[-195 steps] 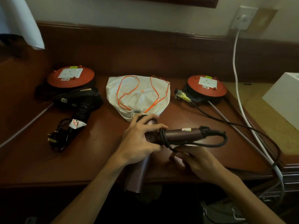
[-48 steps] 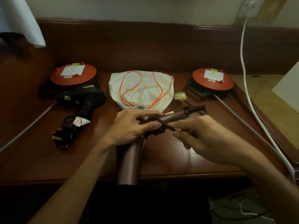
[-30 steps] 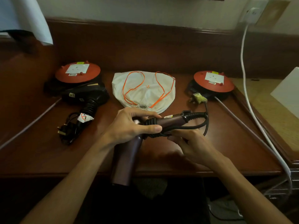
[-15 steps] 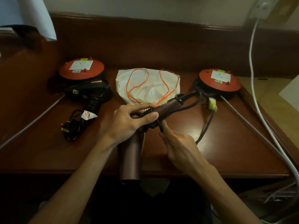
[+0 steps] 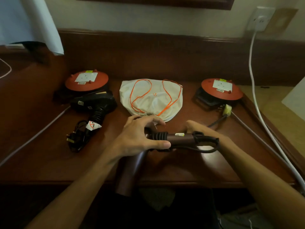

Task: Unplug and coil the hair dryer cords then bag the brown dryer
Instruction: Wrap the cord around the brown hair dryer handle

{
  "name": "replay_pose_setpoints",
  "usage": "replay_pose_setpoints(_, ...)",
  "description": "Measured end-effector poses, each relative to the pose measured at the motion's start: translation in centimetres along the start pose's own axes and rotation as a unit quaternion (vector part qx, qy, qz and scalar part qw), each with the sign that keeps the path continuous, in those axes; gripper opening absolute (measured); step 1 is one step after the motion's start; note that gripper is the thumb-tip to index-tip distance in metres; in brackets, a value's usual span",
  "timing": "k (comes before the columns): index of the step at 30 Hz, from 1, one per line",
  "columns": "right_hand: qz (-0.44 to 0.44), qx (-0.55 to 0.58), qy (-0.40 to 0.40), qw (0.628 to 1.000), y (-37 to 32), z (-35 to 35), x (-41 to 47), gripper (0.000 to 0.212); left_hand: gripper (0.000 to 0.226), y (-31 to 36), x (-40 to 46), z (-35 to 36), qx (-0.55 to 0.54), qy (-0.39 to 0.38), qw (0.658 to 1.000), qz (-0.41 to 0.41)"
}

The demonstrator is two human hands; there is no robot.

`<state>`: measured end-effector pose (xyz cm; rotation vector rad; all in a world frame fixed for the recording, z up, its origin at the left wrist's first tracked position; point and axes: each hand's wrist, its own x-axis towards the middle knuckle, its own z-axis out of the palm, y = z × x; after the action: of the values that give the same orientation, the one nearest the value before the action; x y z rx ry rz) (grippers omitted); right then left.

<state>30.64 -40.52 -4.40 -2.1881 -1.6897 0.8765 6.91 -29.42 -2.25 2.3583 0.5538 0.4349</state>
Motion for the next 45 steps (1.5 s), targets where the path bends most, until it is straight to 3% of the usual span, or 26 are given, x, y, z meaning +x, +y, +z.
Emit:
replay_pose_setpoints(1,0.006,-0.032,-0.017,0.999,-0.7,-0.9,0.5,0.012,0.065,0.3,0.0,0.1,0.010,-0.008,1.000,-0.005)
replay_pose_setpoints(5,-0.044,-0.070,-0.027,0.996,-3.0,-3.0,0.2,0.037,0.070,1.6,-0.3,0.5,0.086,-0.022,0.996,0.008)
replay_pose_setpoints(11,-0.101,-0.097,-0.056,0.989,-5.1,-4.7,-0.8,0.016,0.091,2.3,0.7,2.3,0.268,-0.078,0.960,0.014)
replay_pose_setpoints(16,-0.112,-0.063,0.037,0.991,-7.1,-3.2,-3.3,0.028,0.063,2.1,0.7,2.2,0.324,-0.068,0.944,-0.003)
replay_pose_setpoints(22,-0.111,0.002,0.090,0.990,-7.9,-0.7,-7.0,0.022,0.028,2.3,0.9,1.7,0.219,-0.085,0.972,-0.008)
replay_pose_setpoints(26,-0.093,0.132,0.115,0.980,-6.7,1.7,-8.2,0.013,0.035,2.4,0.8,2.0,0.248,-0.065,0.967,-0.010)
replay_pose_setpoints(30,-0.063,0.319,0.141,0.935,-5.2,5.1,-8.9,0.008,0.034,2.4,0.9,1.8,0.254,-0.045,0.966,-0.023)
replay_pose_setpoints(35,-0.087,0.269,0.208,0.936,-4.1,7.7,-8.7,0.025,0.027,1.6,0.6,0.5,0.176,-0.006,0.984,-0.027)
replay_pose_setpoints(40,-0.136,0.288,0.253,0.914,-6.0,8.7,-8.1,0.029,0.039,-0.3,-0.3,-1.4,0.038,0.018,0.999,-0.023)
replay_pose_setpoints(42,-0.130,0.298,0.234,0.916,-6.2,8.4,-7.6,0.018,0.037,-1.2,-0.9,-1.8,-0.029,0.037,0.999,-0.012)
replay_pose_setpoints(45,-0.093,0.295,0.134,0.941,-6.2,8.4,-6.7,0.047,0.042,-1.9,-1.7,-2.4,-0.111,0.061,0.992,-0.008)
